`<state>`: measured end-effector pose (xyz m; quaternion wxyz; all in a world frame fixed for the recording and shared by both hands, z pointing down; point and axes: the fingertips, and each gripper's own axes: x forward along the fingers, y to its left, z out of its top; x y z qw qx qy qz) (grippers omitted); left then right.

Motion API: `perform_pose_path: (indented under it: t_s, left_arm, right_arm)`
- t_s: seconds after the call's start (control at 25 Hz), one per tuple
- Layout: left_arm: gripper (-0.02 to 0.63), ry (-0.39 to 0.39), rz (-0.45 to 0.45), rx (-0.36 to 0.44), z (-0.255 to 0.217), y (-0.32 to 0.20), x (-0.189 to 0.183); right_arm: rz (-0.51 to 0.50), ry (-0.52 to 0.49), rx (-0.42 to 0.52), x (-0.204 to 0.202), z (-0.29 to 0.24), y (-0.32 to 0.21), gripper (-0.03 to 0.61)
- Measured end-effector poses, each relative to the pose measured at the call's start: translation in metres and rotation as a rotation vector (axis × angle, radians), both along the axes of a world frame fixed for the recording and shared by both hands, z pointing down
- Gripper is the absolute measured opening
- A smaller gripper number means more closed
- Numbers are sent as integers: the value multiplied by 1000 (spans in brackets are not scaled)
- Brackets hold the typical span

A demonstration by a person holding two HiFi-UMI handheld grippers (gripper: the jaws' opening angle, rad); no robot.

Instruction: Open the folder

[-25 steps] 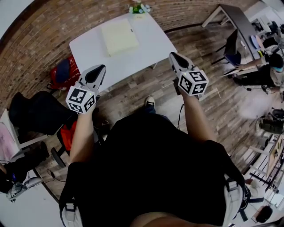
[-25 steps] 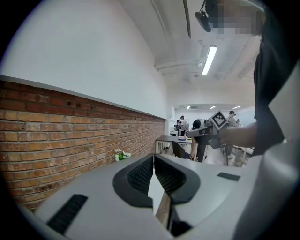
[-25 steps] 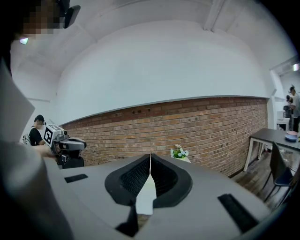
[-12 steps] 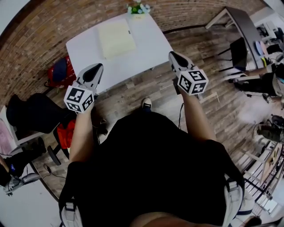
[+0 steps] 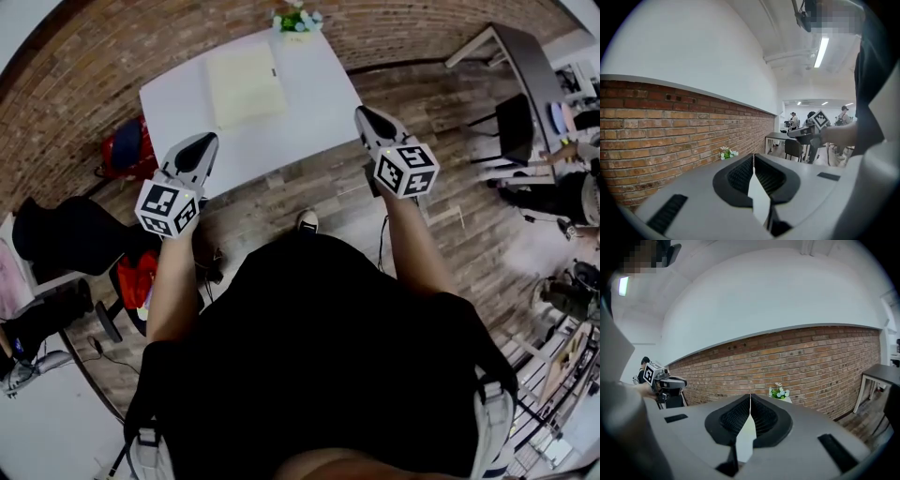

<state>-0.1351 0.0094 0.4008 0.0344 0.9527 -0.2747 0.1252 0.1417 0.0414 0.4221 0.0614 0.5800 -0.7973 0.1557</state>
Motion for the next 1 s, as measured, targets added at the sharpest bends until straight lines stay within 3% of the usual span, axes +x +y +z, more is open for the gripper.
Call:
perform_pose_path:
  t_s: [0.72,1.0]
  left_arm:
    - [18,-14,-123,8,-1,-20,25]
    - [18,-12,-122,1,5,-20,41]
  right_arm:
    - [-135,-8,12,22,3,-54,31]
    - [-155,-4,8,31,5,-59,31]
